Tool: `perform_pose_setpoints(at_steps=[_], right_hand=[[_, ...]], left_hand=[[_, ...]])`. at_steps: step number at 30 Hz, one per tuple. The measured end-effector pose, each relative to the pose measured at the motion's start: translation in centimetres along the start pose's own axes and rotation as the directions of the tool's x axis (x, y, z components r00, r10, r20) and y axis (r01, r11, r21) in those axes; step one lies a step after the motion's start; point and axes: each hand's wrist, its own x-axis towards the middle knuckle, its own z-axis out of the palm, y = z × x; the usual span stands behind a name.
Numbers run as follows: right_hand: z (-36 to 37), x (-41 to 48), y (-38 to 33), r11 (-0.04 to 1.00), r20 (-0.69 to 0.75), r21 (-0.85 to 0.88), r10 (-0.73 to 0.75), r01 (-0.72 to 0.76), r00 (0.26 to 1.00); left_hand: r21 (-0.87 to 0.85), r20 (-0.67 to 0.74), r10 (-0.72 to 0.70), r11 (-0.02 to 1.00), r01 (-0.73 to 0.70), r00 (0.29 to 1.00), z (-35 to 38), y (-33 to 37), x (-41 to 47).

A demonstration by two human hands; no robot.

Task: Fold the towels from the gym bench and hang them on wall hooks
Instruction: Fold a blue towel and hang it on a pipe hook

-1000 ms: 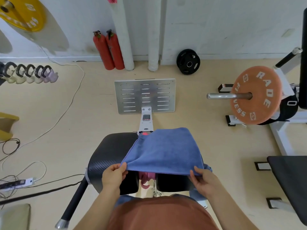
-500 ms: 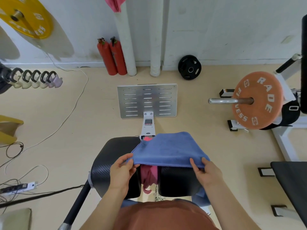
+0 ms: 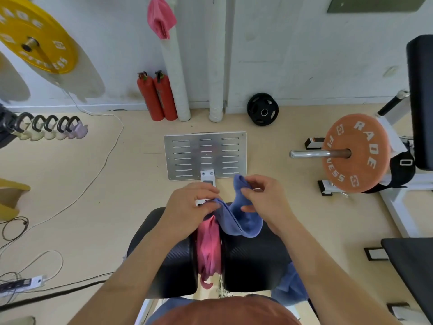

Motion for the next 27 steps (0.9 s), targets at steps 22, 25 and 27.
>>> perform_pose_setpoints(at_steps=[22,25,27], right_hand=[[-0.8,-2.9,-5.8,0.831,0.242,-0.253,-0.441,0.495,0.864],[-0.9,-2.9,-6.0,0.793,0.276,-0.280,-0.473,0.541,0.837],[-0.9,-2.9,-6.2,0.768,0.274,-0.319,-0.486,0.555,0.830]], left_hand=[[-0.459,-0.012,0.000,0.889,-0.006,1.000,-3.8,4.6,0.9],[-0.542,0.066,0.003,0.840,0.033,0.998,-4.1,4.8,1.1],[-0.550,0.040,-0.010,0.835,0.030,0.999,-4.1,4.8,1.1]])
